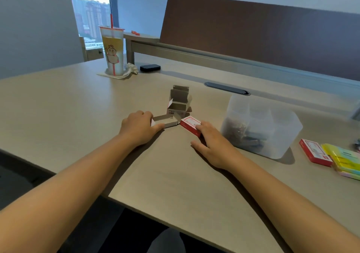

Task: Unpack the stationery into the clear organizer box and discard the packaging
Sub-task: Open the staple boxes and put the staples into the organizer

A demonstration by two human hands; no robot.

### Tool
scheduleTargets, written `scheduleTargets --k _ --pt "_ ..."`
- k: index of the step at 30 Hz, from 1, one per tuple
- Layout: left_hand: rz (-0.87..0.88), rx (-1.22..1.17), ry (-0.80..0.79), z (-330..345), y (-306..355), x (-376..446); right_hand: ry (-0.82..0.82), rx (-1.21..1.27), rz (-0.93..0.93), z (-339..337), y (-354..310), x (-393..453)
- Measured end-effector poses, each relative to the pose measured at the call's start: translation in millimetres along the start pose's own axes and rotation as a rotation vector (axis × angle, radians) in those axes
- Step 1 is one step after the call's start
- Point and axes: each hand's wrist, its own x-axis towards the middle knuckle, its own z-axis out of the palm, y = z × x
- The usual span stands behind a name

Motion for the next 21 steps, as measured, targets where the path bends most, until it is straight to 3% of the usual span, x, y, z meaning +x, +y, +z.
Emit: scheduleTargets --k 9,15,21 --pt "0.011 -0.055 0.024 -2 5 12 0.000 -0.038 0.051 6 2 26" --pt "0.273 -0.153 0.160 -12 39 -23 0.047 -0.078 -0.059 -14 8 -21" --pt "0.577 -0.142 -0.132 5 109 -58 0.130 -0.055 0.073 -42 65 -95"
